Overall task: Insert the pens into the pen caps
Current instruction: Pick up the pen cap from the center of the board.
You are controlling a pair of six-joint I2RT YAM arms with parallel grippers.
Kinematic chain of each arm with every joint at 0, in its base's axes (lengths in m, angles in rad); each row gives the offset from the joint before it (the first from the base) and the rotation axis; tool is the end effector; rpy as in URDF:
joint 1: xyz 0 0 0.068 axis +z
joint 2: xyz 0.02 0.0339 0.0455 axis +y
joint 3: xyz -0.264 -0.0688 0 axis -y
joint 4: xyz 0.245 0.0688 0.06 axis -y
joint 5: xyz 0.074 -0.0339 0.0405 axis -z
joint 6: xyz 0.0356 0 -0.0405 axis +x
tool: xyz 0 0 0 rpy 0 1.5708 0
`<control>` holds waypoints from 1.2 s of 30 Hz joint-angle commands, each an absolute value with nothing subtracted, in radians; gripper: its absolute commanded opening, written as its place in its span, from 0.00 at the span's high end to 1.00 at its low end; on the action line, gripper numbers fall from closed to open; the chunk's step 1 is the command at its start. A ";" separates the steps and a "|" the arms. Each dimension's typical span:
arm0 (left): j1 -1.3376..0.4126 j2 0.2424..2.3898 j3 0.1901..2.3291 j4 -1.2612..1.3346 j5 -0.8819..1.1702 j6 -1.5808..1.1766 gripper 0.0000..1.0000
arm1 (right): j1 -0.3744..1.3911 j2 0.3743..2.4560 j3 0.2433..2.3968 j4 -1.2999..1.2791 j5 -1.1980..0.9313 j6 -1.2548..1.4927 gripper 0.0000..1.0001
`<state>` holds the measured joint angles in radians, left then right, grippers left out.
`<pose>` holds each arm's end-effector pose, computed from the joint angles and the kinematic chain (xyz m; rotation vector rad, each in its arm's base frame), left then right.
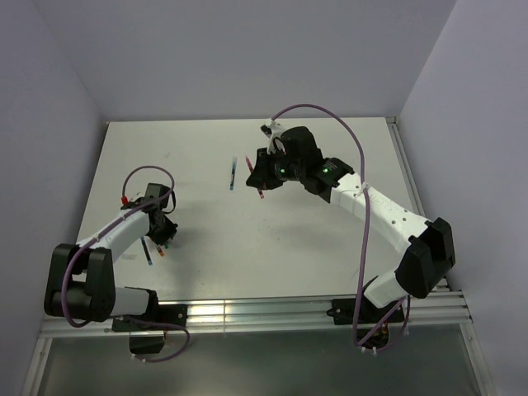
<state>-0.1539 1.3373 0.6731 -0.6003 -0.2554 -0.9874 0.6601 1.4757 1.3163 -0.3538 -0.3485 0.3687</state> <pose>0.2203 -0.0251 0.1632 -1.1618 2.4899 0.0678 0.2611 0.2181 0.3439 -0.5416 2.1372 0.9666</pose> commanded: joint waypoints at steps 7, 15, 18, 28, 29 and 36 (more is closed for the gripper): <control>-0.152 1.370 0.666 -0.540 -0.206 -0.962 0.82 | 0.653 1.480 1.327 -0.342 -0.348 0.351 1.00; -0.218 1.417 0.678 -0.488 -0.178 -0.974 0.87 | 0.653 1.488 1.330 -0.348 -0.345 0.348 1.00; -0.277 1.454 0.704 -0.483 -0.183 -0.989 0.87 | 0.653 1.489 1.331 -0.350 -0.345 0.348 1.00; -0.364 1.503 0.739 -0.468 -0.183 -0.989 0.81 | 0.653 1.500 1.333 -0.353 -0.342 0.348 1.00; -0.365 1.502 0.739 -0.471 -0.184 -0.986 0.79 | 0.653 1.502 1.333 -0.353 -0.342 0.347 1.00; -0.365 1.483 0.747 -0.482 -0.190 -0.986 0.71 | 0.653 1.503 1.335 -0.354 -0.339 0.345 1.00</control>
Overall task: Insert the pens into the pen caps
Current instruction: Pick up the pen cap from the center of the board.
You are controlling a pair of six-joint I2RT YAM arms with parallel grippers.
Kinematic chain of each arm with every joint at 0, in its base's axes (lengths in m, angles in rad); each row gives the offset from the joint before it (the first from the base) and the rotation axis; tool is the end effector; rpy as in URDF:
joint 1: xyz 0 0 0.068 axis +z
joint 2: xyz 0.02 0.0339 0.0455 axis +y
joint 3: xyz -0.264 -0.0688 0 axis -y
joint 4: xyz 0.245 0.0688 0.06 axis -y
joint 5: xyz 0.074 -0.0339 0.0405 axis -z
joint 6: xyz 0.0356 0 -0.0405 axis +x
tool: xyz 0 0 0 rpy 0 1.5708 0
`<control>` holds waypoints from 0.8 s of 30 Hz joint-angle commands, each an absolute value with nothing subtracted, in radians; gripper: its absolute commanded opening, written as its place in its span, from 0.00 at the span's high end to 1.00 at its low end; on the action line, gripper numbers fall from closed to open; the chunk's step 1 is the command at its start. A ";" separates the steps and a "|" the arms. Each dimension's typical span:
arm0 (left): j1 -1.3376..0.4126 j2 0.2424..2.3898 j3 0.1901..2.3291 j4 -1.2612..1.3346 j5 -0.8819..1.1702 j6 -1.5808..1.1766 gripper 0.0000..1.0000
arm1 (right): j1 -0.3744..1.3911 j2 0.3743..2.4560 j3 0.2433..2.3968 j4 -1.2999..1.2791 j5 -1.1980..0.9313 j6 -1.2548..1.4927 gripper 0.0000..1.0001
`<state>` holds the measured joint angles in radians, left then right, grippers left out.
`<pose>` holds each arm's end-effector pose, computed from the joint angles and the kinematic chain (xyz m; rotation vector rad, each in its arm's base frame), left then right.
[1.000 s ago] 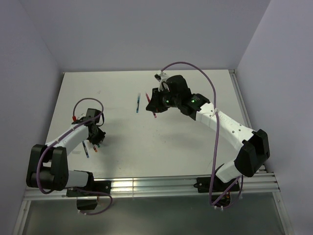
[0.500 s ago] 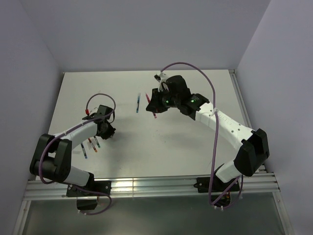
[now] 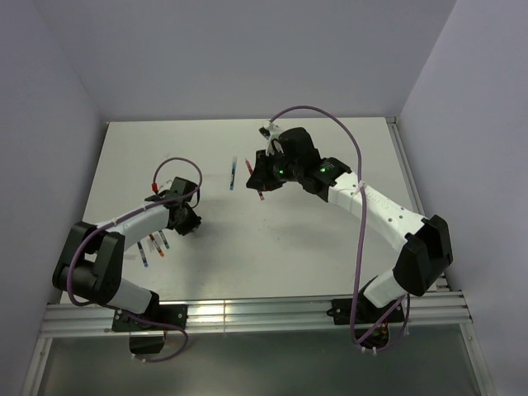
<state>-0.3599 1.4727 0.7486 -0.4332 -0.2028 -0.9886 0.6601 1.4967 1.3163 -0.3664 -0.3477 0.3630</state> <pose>0.2470 -0.0853 0.1592 -0.8867 2.5413 -0.1385 0.2643 0.2205 0.3360 -0.5471 2.1703 0.9539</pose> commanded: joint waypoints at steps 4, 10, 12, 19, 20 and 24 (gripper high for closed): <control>-0.365 1.489 0.750 -0.477 -0.187 -0.986 0.70 | 0.653 1.500 1.335 -0.354 -0.341 0.345 1.00; -0.367 1.502 0.756 -0.477 -0.183 -0.983 0.72 | 0.653 1.497 1.336 -0.354 -0.341 0.344 1.00; -0.367 1.508 0.759 -0.479 -0.183 -0.983 0.73 | 0.653 1.497 1.336 -0.354 -0.342 0.345 1.00; -0.368 1.529 0.770 -0.477 -0.173 -0.977 0.76 | 0.653 1.493 1.336 -0.356 -0.347 0.342 1.00; -0.370 1.531 0.773 -0.477 -0.172 -0.979 0.77 | 0.653 1.491 1.336 -0.356 -0.348 0.344 1.00; -0.374 1.540 0.772 -0.466 -0.166 -0.977 0.80 | 0.653 1.489 1.336 -0.356 -0.351 0.344 1.00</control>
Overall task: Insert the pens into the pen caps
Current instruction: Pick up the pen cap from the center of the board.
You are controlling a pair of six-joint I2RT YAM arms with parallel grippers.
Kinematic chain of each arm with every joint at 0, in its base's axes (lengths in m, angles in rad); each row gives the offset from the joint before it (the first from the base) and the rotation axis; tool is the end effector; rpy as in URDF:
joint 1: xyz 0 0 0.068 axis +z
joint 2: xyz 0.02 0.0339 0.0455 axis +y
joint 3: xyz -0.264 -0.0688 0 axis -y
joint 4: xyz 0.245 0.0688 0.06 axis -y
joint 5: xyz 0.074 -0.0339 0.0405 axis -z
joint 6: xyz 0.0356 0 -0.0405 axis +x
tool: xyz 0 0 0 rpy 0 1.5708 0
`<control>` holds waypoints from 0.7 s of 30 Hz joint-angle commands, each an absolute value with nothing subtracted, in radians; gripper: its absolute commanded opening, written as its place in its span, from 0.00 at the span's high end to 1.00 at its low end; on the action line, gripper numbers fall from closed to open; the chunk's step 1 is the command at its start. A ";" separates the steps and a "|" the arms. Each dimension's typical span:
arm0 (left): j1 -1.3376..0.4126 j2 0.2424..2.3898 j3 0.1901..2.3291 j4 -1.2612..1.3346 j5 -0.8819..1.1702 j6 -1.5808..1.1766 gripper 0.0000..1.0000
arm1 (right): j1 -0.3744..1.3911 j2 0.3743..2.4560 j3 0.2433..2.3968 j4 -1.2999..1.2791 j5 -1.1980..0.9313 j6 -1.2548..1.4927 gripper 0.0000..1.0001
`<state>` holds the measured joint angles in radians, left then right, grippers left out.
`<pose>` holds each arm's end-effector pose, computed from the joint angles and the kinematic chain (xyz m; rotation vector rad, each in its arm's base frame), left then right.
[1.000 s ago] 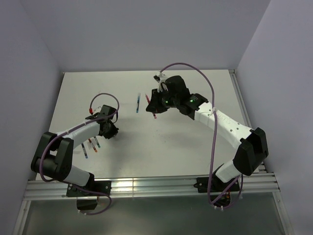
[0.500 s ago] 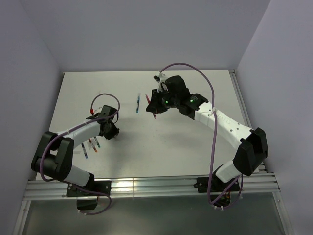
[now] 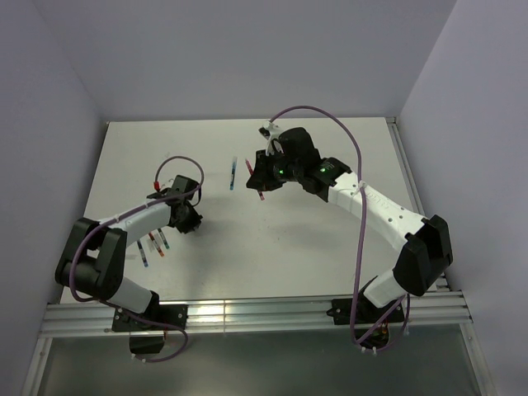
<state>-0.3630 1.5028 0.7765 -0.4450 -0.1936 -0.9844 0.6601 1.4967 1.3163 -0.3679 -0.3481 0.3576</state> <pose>0.2525 -0.0886 0.1587 -0.8784 2.5615 -0.1365 0.2643 0.2205 0.3358 -0.5529 2.1694 0.9510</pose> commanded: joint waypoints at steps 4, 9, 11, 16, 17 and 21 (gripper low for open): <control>-0.377 1.543 0.769 -0.453 -0.141 -0.973 0.92 | 0.653 1.490 1.338 -0.354 -0.357 0.342 1.00; -0.377 1.484 0.799 -0.448 -0.097 -0.940 1.00 | 0.653 1.490 1.339 -0.356 -0.367 0.334 1.00; -0.376 1.387 0.805 -0.388 -0.039 -0.908 1.00 | 0.653 1.479 1.336 -0.344 -0.382 0.330 1.00; -0.356 1.125 0.755 -0.116 0.115 -0.888 1.00 | 0.655 1.447 1.312 -0.305 -0.436 0.321 1.00; -0.350 1.093 0.741 -0.030 0.142 -0.887 1.00 | 0.655 1.444 1.310 -0.301 -0.442 0.315 1.00; -0.321 1.002 0.736 0.127 0.270 -0.870 1.00 | 0.653 1.422 1.295 -0.275 -0.462 0.311 1.00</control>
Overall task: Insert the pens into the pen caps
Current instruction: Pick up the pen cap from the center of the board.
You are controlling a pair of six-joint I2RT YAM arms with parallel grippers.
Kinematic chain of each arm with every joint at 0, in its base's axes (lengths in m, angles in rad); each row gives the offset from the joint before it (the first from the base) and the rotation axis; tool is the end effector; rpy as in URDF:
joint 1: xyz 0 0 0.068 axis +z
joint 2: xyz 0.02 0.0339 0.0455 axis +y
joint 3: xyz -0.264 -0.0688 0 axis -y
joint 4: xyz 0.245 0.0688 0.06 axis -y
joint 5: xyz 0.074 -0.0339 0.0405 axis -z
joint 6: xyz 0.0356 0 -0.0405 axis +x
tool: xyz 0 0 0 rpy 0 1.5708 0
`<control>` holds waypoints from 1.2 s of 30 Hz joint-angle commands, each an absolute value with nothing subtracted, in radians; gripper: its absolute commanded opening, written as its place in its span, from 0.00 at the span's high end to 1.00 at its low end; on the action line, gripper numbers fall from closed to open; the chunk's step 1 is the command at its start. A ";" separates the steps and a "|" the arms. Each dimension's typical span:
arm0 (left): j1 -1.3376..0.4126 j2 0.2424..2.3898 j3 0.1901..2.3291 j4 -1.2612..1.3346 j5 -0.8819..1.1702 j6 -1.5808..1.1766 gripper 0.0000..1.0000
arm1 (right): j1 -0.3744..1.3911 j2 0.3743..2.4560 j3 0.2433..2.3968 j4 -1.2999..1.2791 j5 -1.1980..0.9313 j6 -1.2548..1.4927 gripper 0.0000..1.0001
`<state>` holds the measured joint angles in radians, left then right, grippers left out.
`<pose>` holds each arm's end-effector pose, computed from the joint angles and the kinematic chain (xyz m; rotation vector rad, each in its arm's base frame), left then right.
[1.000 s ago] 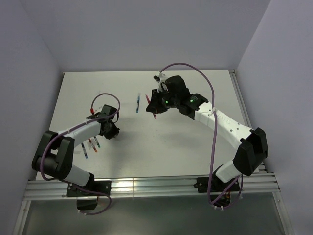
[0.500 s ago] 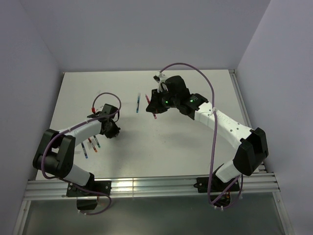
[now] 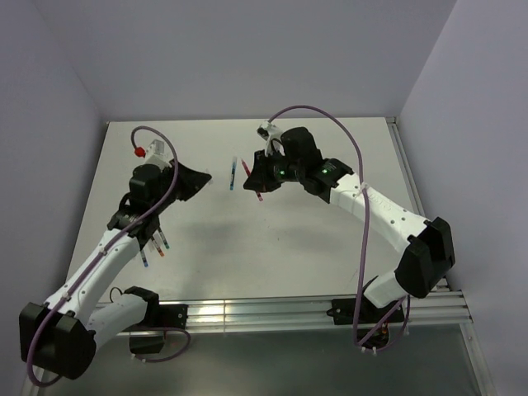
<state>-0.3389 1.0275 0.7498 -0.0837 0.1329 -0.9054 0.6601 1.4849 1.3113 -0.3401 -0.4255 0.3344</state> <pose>0.2227 -0.0835 0.2914 -0.4821 1.9936 -0.9360 0.2609 0.2212 0.3410 -0.6278 2.1166 1.0260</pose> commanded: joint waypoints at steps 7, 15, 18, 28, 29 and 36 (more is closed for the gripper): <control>-0.302 0.939 0.718 0.302 0.380 -0.867 1.00 | 0.655 1.371 1.259 -0.224 -0.520 0.313 1.00; -0.291 0.954 0.707 0.511 0.460 -0.916 0.99 | 0.699 1.336 1.227 -0.164 -0.581 0.282 1.00; -0.291 0.983 0.716 0.596 0.498 -0.942 1.00 | 0.715 1.322 1.218 -0.155 -0.578 0.268 1.00; -0.291 1.035 0.736 0.741 0.574 -0.959 1.00 | 0.744 1.308 1.209 -0.149 -0.571 0.239 1.00; -0.291 1.031 0.735 0.744 0.572 -0.956 1.00 | 0.745 1.308 1.209 -0.149 -0.572 0.238 1.00; -0.291 1.038 0.729 0.790 0.610 -0.951 1.00 | 0.758 1.313 1.215 -0.161 -0.558 0.225 1.00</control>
